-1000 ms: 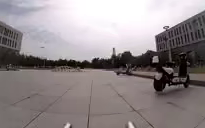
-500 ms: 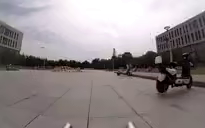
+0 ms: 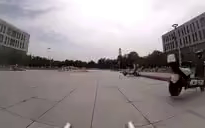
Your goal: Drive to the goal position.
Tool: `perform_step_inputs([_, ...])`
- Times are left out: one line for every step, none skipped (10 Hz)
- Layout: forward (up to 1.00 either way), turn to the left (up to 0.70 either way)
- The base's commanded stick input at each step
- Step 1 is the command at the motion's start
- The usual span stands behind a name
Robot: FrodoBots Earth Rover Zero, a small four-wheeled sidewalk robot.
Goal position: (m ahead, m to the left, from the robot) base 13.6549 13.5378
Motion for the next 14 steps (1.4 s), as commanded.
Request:
perform_step_inputs([0.45, 0.00])
perform_step_inputs([0.45, 0.00])
perform_step_inputs([0.45, 0.00])
perform_step_inputs([0.45, 0.00])
perform_step_inputs([0.45, 0.00])
perform_step_inputs([0.45, 0.00])
perform_step_inputs([0.45, 0.00])
perform_step_inputs([0.45, 0.00])
perform_step_inputs([0.45, 0.00])
perform_step_inputs([0.45, 0.00])
perform_step_inputs([0.45, 0.00])
perform_step_inputs([0.45, 0.00])
perform_step_inputs([0.45, 0.00])
perform_step_inputs([0.45, 0.00])
